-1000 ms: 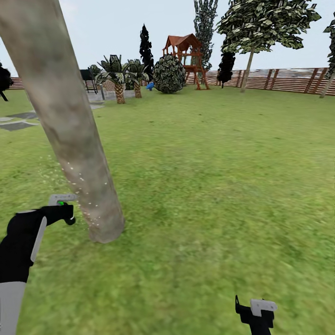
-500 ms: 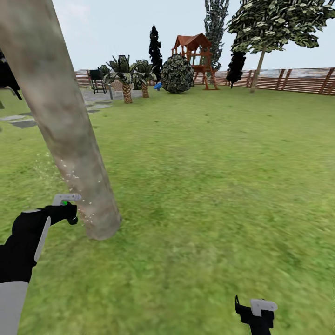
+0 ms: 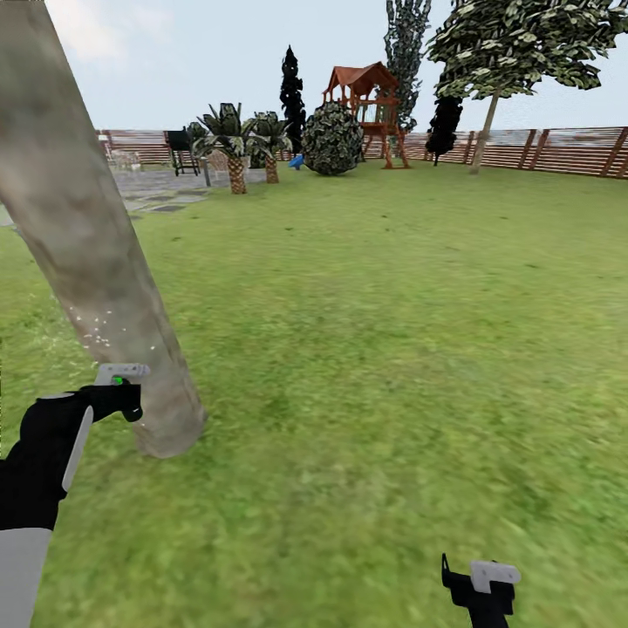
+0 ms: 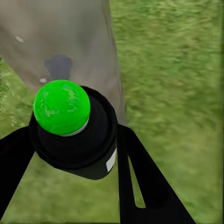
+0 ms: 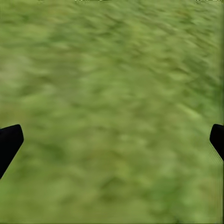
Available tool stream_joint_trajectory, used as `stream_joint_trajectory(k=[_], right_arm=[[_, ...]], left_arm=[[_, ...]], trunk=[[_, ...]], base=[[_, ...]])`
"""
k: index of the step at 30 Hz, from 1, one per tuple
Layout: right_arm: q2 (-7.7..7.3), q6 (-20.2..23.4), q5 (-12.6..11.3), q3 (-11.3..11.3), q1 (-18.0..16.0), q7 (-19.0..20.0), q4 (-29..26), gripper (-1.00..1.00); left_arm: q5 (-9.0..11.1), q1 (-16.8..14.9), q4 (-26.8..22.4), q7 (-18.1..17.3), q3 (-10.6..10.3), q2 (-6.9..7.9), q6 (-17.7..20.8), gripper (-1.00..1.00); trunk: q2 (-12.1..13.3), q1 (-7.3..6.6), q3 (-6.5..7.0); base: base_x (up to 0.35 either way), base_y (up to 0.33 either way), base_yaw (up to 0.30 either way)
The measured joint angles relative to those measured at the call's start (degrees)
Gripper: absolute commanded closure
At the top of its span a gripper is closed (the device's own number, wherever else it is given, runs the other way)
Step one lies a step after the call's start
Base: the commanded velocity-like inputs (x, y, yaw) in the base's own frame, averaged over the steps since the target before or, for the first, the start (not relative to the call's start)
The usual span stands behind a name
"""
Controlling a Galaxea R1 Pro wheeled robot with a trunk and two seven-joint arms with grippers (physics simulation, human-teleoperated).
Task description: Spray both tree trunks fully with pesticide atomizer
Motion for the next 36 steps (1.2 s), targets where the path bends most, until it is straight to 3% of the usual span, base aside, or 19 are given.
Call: stream_joint_trajectory(k=[6, 16, 20, 26, 29, 31, 32, 34, 36], right_arm=[[0.06, 0.01, 0.01, 0.05, 0.00, 0.00, 0.02, -1.00], [0.06, -0.01, 0.01, 0.06, 0.00, 0.04, 0.02, -1.00], [0.06, 0.02, 0.01, 0.06, 0.00, 0.04, 0.02, -1.00], [-0.01, -0.01, 0.01, 0.01, 0.00, 0.04, 0.02, -1.00], [-0.02, 0.00, 0.01, 0.01, 0.00, 0.05, 0.02, -1.00], [-0.03, 0.02, 0.01, 0.00, 0.00, 0.07, 0.02, -1.00], [-0.03, 0.01, 0.01, 0.04, 0.00, 0.08, 0.02, -1.00], [0.00, 0.03, 0.02, 0.08, 0.00, 0.09, 0.02, -1.00], [0.05, -0.01, 0.02, 0.08, 0.00, 0.09, 0.02, -1.00]], left_arm=[[0.04, 0.00, 0.00, 0.00, 0.87, 0.20, 0.10, 1.00], [-0.13, 0.11, 0.89, 0.49, 0.79, 0.17, 0.05, 1.00], [0.09, 0.85, 5.25, 2.90, 0.84, 0.17, -0.54, 1.00], [0.63, 4.00, 5.02, 3.23, 0.96, -0.87, -0.50, 1.00], [0.27, 7.00, 5.41, 3.23, 4.45, -1.32, -0.59, 1.00], [0.29, 8.16, 5.77, 3.14, 9.52, -2.53, -2.20, 1.00], [0.29, 9.76, 6.09, 3.10, 11.79, -3.82, -5.41, 1.00], [0.27, 12.68, 6.34, 3.12, 13.12, -5.47, -11.24, 1.00], [0.29, 13.31, 6.41, 3.06, 13.32, -5.80, -12.61, 1.00]], trunk=[[0.00, 0.00, 0.00], [0.00, 0.00, 0.00], [0.00, 0.00, 0.00], [0.00, 0.00, 0.00], [0.00, 0.00, 0.00], [0.00, 0.00, 0.00], [0.00, 0.00, -0.01], [0.00, 0.00, 0.00], [0.00, 0.00, 0.00]], base=[[0.033, -0.268, 0.268], [0.238, -0.193, 0.240], [0.283, -0.150, 0.013], [0.160, -0.088, 0.082], [0.006, -0.004, 0.111], [0.001, -0.001, 0.020], [0.062, 0.000, 0.005], [0.107, 0.000, 0.002], [0.128, 0.000, 0.001]])
